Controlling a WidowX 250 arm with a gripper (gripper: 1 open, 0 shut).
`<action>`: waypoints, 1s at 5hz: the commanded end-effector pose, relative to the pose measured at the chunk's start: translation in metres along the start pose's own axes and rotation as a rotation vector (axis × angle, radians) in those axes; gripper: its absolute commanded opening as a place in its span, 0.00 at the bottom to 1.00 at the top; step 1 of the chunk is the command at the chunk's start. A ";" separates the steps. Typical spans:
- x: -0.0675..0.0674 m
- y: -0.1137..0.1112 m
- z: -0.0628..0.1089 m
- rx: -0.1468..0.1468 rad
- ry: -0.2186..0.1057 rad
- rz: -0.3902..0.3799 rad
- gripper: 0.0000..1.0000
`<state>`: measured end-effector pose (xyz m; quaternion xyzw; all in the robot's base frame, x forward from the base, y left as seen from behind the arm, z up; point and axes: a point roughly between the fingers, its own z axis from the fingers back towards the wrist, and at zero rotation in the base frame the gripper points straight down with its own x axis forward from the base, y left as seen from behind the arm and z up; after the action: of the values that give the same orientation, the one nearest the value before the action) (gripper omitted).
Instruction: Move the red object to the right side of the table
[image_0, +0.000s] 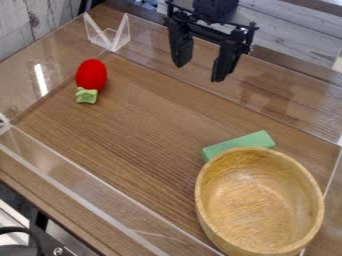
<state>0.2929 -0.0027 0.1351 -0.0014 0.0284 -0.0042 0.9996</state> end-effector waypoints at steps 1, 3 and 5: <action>-0.006 -0.008 -0.006 0.000 0.036 -0.020 1.00; -0.018 0.004 -0.021 -0.001 0.087 -0.025 1.00; -0.035 0.064 -0.022 0.006 0.057 0.057 1.00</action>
<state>0.2541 0.0619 0.1025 -0.0045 0.0810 0.0314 0.9962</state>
